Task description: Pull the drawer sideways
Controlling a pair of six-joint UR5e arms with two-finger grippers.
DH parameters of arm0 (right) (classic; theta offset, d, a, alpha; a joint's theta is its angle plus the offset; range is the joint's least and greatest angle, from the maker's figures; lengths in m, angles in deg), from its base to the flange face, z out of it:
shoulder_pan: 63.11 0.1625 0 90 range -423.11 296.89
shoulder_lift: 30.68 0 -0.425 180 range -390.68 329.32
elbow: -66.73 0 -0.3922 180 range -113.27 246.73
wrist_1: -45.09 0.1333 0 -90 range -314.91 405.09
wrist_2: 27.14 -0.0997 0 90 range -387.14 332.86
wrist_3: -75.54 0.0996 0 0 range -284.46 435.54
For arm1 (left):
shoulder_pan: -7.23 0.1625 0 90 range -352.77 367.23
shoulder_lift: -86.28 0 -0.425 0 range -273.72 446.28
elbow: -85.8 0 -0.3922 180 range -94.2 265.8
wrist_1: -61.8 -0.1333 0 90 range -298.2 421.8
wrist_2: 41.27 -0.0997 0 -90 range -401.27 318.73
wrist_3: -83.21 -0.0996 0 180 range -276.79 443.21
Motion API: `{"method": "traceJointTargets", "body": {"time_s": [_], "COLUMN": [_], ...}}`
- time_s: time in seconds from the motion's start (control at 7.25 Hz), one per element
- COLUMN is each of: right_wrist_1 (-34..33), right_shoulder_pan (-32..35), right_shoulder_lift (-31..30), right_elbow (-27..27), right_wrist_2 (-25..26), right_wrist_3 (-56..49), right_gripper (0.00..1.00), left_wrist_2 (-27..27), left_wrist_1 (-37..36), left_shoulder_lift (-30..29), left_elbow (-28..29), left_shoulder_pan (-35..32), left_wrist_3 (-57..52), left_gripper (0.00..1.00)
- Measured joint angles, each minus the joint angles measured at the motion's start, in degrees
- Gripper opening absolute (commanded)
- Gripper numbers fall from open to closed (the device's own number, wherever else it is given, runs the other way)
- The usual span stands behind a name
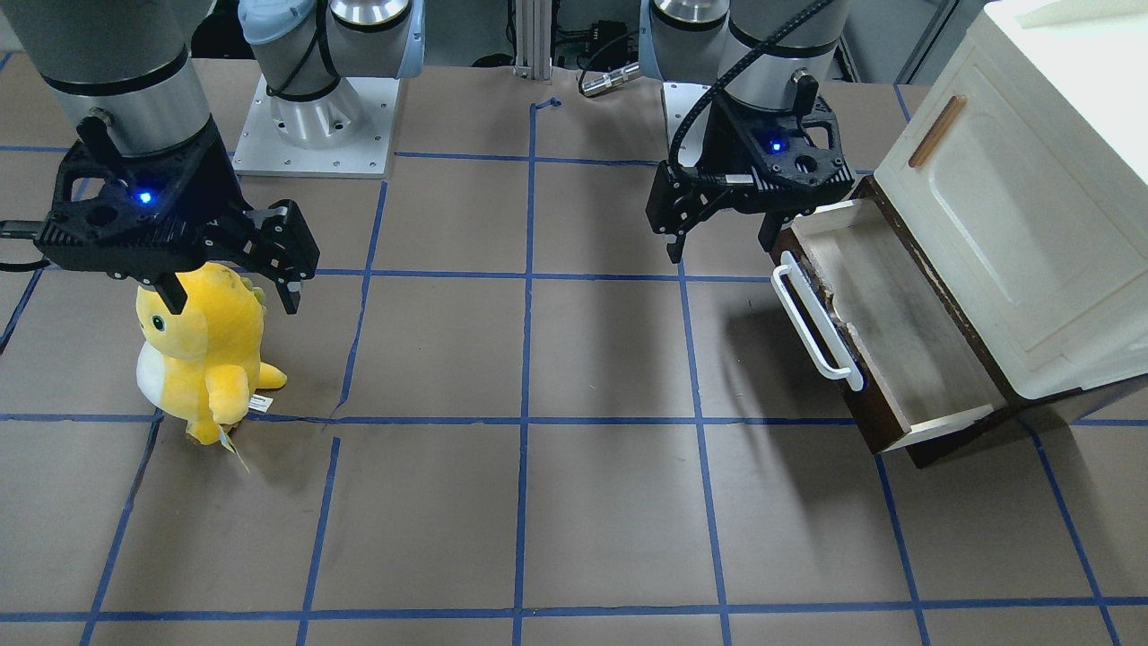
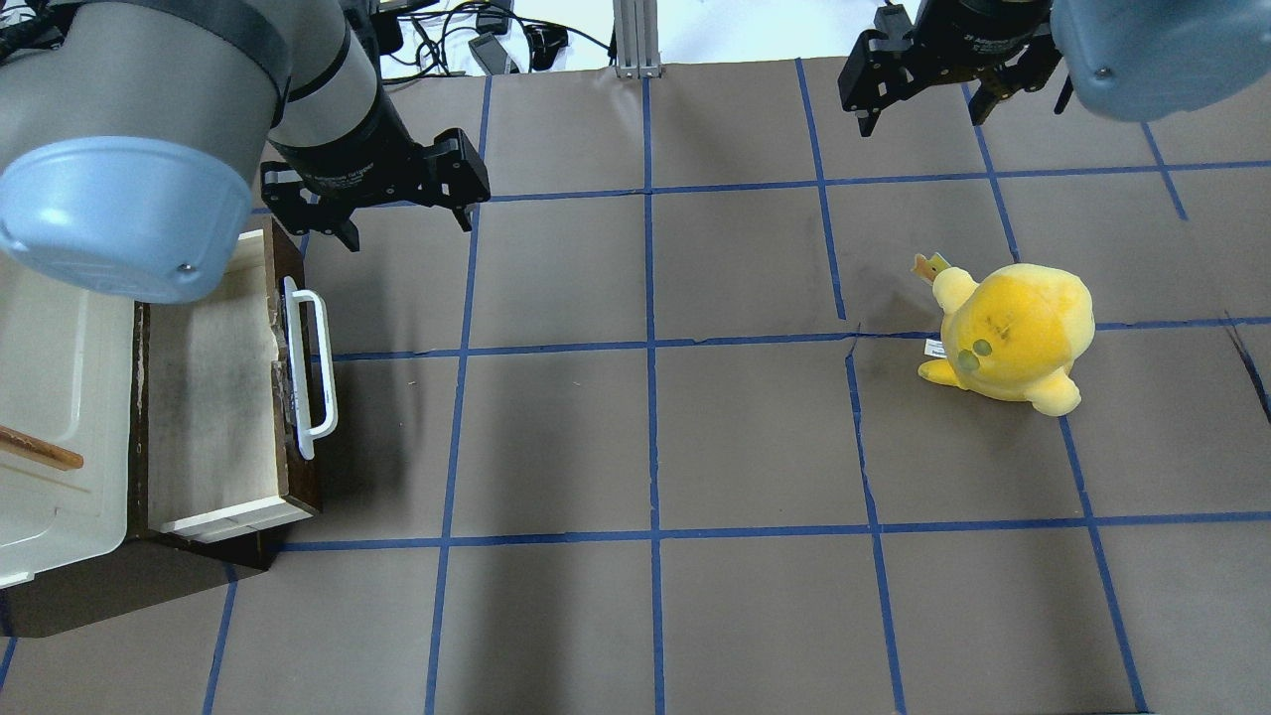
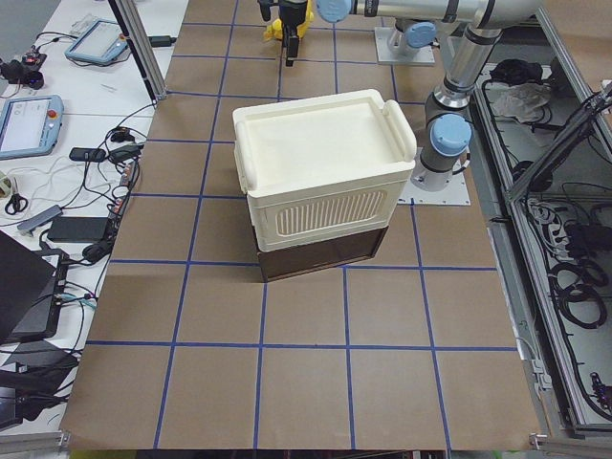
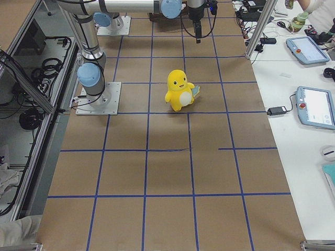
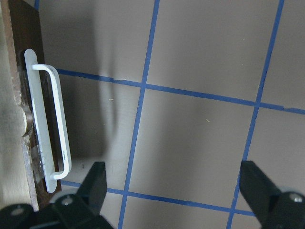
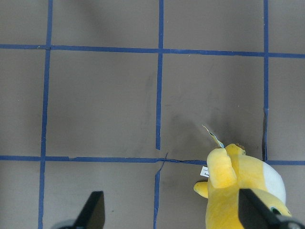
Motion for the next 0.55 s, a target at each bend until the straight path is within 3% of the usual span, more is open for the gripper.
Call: {"method": "traceJointTargets", "body": {"time_s": [0.55], "right_wrist_1": [0.0], "right_shoulder_pan": [0.0], "right_shoulder_lift": [0.0], "right_elbow": [0.0], "right_wrist_2": [0.0], "right_wrist_3": [0.0], "right_gripper": [1.0], "left_wrist_2": [-0.05], "left_wrist_1": [0.14], "left_shoulder_lift": [-2.27], "left_elbow": [2.15], "left_shoulder_pan": [0.25], "left_wrist_3": [-0.66], "left_gripper": [1.0]}}
